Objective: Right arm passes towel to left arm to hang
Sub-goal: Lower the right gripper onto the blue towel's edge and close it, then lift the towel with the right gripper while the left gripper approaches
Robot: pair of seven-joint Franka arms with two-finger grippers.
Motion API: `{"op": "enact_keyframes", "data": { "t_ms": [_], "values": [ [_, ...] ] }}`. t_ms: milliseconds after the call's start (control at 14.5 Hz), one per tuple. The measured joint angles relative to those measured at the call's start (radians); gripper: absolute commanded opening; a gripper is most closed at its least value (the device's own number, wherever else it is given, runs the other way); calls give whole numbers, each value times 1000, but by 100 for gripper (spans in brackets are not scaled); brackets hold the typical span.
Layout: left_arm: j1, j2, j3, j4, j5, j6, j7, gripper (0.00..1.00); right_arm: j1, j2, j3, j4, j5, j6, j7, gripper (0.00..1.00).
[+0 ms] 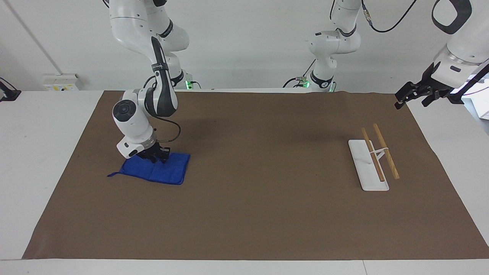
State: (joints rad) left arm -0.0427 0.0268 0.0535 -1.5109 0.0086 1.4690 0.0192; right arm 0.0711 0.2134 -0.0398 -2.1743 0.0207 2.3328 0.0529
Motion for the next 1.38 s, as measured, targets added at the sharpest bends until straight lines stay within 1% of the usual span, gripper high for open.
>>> {"op": "enact_keyframes", "data": {
  "t_ms": [69,207,276,345,483,552,690,828,897,1034,1172,1379],
  "values": [
    [0,0,0,0,0,0,0,100,1,0,1,5,0,-11,-2,0],
    [0,0,0,0,0,1,-4,100,9,0,10,55,0,-96,-5,0],
    [1,0,0,0,0,2,-14,100,21,-1,22,107,7,-160,-5,0],
    [2,0,0,0,0,3,-28,100,37,-2,38,173,43,-226,-5,0],
    [3,0,1,-1,0,6,-59,100,71,-5,61,283,176,-308,-4,0],
    [3,0,0,-5,0,18,-95,100,88,-6,64,316,256,-327,-3,0],
    [-4,-9,-4,-55,0,106,-217,100,112,-6,66,344,415,-331,33,0],
    [-39,-26,-11,-148,-1,215,-354,100,129,-5,66,349,598,-330,121,0],
    [-67,-29,-13,-183,-1,252,-434,100,144,-4,67,349,680,-323,183,0],
    [-136,-27,-17,-239,-1,331,-627,100,203,0,67,350,810,-251,361,0],
    [-212,-17,-20,-286,-1,403,-834,100,301,7,69,351,912,-125,528,0],
    [-318,22,-23,-312,-1,467,-1129,100,428,20,70,352,1047,35,735,0]
  ]
}}
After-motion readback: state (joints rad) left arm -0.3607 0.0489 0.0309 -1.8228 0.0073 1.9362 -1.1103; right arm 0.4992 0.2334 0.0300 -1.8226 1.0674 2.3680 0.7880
